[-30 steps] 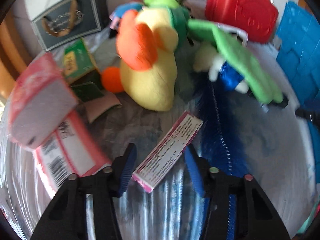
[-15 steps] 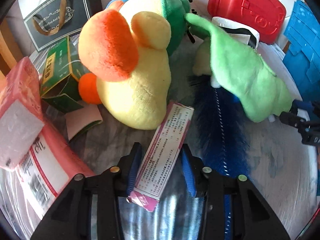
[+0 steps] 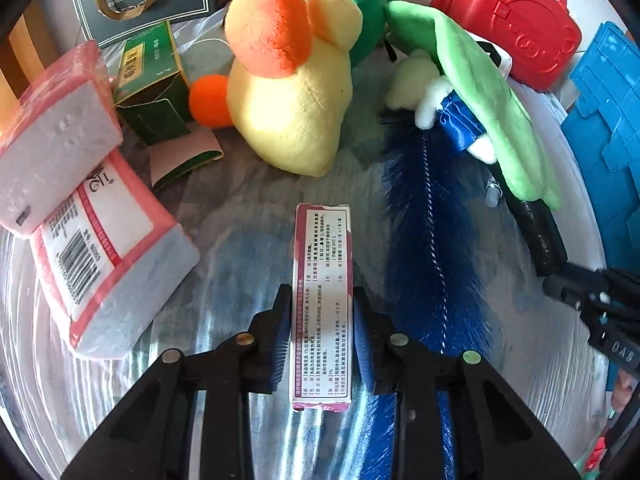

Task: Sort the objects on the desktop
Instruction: 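Grasp the small white-and-pink box with the left gripper while the right grasps the black flashlight, then carry both items over the blue crate and open both grippers to drop them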

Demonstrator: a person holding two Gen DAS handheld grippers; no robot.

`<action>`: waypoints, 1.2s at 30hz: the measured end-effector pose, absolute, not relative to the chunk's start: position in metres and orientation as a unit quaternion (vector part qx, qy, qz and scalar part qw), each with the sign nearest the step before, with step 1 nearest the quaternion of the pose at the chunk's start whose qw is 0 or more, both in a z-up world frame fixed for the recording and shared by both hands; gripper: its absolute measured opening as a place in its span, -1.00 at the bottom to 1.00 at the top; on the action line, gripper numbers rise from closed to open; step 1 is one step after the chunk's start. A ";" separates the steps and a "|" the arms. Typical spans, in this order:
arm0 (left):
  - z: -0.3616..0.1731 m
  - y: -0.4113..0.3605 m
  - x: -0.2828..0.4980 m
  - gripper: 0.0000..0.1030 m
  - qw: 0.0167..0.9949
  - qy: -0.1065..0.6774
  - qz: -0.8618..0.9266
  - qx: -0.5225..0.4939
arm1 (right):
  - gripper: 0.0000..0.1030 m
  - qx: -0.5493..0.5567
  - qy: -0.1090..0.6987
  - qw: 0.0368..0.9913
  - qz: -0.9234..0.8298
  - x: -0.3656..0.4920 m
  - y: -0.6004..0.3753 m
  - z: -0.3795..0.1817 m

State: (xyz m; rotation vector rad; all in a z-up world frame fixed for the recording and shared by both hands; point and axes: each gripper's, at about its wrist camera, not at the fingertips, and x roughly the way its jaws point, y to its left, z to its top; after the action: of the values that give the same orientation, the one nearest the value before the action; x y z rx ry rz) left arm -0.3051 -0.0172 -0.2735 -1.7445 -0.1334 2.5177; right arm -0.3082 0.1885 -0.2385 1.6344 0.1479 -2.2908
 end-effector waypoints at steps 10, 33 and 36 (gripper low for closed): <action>-0.269 -0.012 -0.327 -0.45 0.036 -0.032 0.830 -0.555 | 0.49 0.534 0.104 0.117 -0.831 -0.331 0.186 -0.213; -0.259 -0.007 -0.308 -0.46 0.048 -0.029 0.824 -0.564 | -0.33 0.622 0.078 0.173 -0.759 -0.296 0.174 -0.258; -0.263 -0.005 -0.295 -0.46 0.042 -0.035 0.826 -0.561 | -0.31 0.612 0.068 0.170 -0.769 -0.301 0.173 -0.253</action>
State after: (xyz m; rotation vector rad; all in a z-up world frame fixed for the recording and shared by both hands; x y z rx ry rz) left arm -0.2954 -0.0048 -0.2634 -1.7158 -0.1073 2.5282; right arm -0.3012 0.1735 -0.2531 1.7389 0.1944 -2.1864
